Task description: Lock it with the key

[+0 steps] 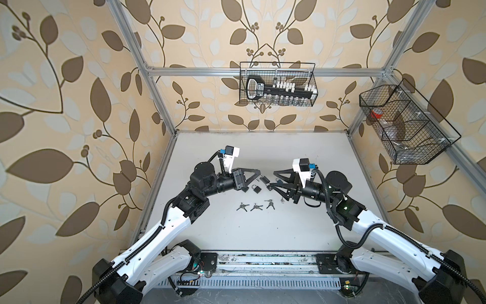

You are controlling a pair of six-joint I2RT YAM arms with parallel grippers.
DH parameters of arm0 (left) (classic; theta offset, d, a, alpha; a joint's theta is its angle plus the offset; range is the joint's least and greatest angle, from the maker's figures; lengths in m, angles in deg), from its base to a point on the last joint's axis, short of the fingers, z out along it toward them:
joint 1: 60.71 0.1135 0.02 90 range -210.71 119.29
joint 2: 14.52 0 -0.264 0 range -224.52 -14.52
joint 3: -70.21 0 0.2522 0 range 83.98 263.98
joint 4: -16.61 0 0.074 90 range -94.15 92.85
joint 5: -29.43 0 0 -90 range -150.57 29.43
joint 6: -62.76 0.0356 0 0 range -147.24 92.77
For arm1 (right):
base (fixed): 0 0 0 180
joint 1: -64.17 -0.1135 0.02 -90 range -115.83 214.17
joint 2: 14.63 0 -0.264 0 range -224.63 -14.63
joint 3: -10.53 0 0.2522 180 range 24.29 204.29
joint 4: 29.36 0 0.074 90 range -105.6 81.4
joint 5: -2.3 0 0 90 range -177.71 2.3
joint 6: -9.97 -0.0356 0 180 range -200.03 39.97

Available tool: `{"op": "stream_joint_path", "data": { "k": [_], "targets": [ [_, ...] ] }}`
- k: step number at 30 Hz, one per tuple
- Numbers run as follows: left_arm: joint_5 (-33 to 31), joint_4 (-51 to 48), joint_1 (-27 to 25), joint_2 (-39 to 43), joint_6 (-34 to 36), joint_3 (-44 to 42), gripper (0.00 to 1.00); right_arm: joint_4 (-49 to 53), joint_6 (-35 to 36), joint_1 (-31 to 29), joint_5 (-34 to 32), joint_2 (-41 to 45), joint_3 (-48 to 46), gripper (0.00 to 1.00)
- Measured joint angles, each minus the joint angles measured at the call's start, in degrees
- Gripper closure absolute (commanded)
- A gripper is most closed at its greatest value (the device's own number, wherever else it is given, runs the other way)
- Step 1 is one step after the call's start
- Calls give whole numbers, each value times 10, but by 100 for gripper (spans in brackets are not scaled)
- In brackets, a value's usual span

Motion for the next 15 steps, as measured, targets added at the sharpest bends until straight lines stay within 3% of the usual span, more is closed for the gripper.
{"op": "stream_joint_path", "data": {
  "k": [8,15],
  "targets": [
    [0,20,-1,0,-14,0,100,28,34,-21,-18,-49,22,64],
    [0,23,-1,-1,-15,0,100,34,35,-21,-18,-57,25,68]
  ]
}}
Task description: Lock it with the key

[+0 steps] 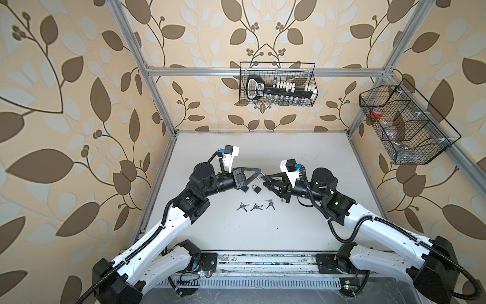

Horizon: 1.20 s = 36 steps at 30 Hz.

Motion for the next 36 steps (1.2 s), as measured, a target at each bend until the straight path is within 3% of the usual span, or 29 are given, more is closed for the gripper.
{"op": "stream_joint_path", "data": {
  "k": [9,18,27,36],
  "targets": [
    [0,0,0,-4,0,0,100,-11,-4,0,0,3,0,62],
    [0,0,-3,-7,0,0,100,-17,-8,0,0,12,0,73],
    [0,0,-3,-7,-5,0,100,-17,-10,0,0,10,0,68],
    [0,0,-4,-8,-8,0,100,-17,-14,0,0,5,0,81]
  ]
}}
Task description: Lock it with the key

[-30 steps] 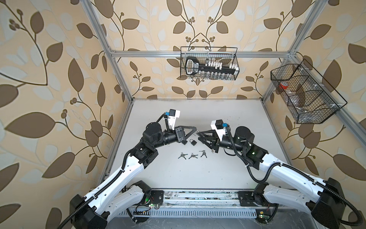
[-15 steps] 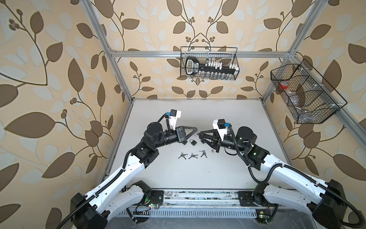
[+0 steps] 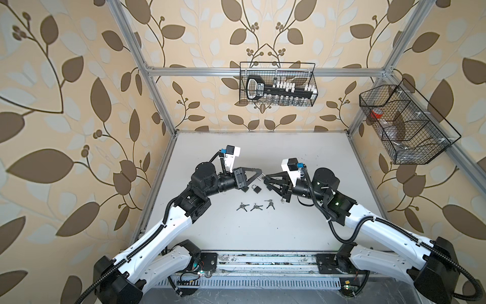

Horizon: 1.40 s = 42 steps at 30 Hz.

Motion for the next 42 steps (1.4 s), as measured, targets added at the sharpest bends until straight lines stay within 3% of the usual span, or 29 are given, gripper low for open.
{"op": "stream_joint_path", "data": {
  "k": [4,7,18,26,42],
  "targets": [
    [0,0,0,0,1,0,100,0,-8,0,0,0,0,89],
    [5,-9,0,-1,17,6,100,2,-30,1,5,2,2,100],
    [43,-105,-7,-6,162,147,100,9,-159,40,151,4,97,100],
    [91,-107,-7,-1,193,164,100,10,-262,47,243,-6,130,100],
    [89,-99,-13,0,178,158,100,38,-268,48,232,-6,142,100]
  ]
}}
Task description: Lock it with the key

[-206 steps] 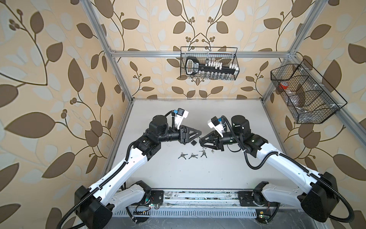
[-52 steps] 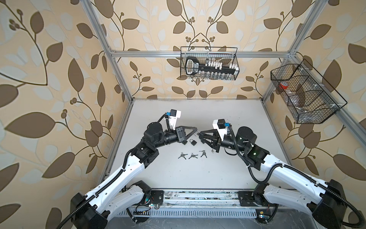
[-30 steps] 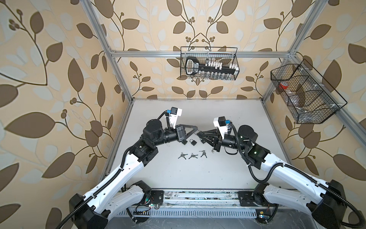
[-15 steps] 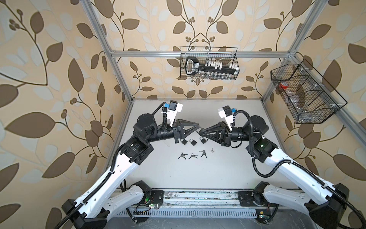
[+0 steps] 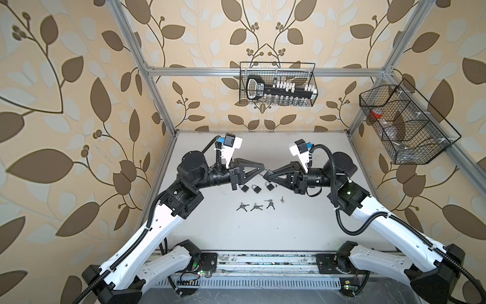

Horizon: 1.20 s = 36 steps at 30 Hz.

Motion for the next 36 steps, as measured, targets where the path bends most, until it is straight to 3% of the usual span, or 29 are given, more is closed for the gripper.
{"op": "stream_joint_path", "data": {
  "k": [8,18,36],
  "targets": [
    [-27,34,-17,8,-16,-23,100,-5,-12,0,4,0,0,100],
    [-44,68,-40,8,-15,-30,100,-68,-79,3,37,-11,0,100],
    [-138,62,-89,2,30,-18,100,14,16,-1,13,-10,41,100]
  ]
}}
